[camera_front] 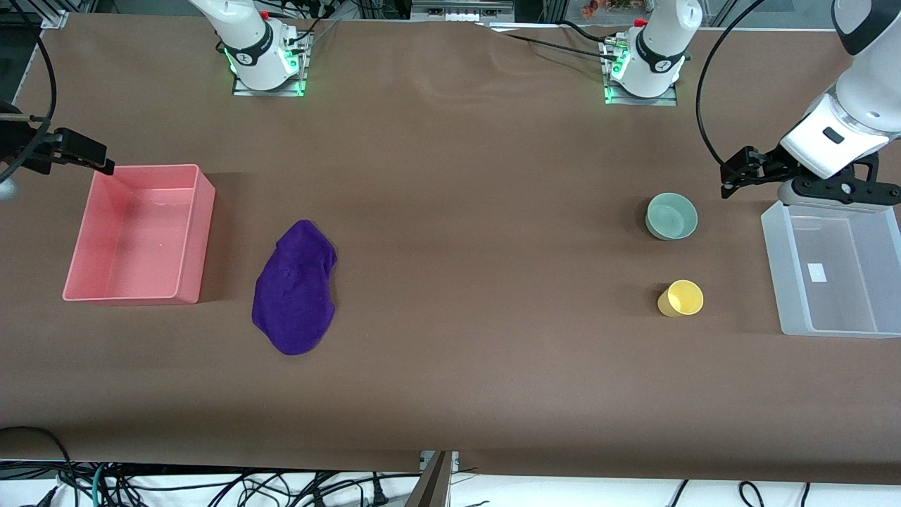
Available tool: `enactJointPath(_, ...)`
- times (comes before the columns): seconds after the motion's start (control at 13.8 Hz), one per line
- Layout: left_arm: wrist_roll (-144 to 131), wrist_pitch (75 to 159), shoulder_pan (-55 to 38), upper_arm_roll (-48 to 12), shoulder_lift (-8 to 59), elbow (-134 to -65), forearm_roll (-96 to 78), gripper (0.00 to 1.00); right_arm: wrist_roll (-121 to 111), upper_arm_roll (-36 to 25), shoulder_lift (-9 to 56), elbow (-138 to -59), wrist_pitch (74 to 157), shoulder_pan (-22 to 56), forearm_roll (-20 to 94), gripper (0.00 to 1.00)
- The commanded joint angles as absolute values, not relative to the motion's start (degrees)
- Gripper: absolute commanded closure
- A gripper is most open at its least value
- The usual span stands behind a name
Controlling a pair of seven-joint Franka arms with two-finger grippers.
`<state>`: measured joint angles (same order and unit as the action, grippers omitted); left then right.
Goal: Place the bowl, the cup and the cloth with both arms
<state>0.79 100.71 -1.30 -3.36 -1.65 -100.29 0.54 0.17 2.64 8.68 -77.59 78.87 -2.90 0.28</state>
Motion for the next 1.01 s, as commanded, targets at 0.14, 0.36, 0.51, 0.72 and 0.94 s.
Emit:
enactJointPath(0.14,0.2,100.2,-1.8,-2.5,-2.7,-101.2,-0.4,0.00,-0.5,2.7,8.4,-77.6,79.7,-2.7,-0.6,0.00)
enactJointPath(0.36,0.6,100.2,-1.8,-2.5,-2.7,-101.5,-0.4,0.00,-0.9,2.7,9.5,-76.3,79.6,-2.8,-0.6,0.00)
enactJointPath(0.51,0.9,100.2,-1.6,-2.5,-2.7,-102.0,-0.4,0.00,-0.9,2.7,9.5,-76.2,79.7,-2.8,-0.6,0.00)
enactJointPath(0.72,1.0,100.2,-1.0,-2.5,-2.4,-104.7,0.3,0.00,-0.9,2.7,9.5,-76.2,79.9,-2.8,-0.6,0.00)
enactJointPath(0.94,2.9,100.4,-0.3,-0.7,-1.9,-107.8,0.5,0.00,-0.9,2.6,9.6,-76.2,80.0,-2.8,-0.6,0.00)
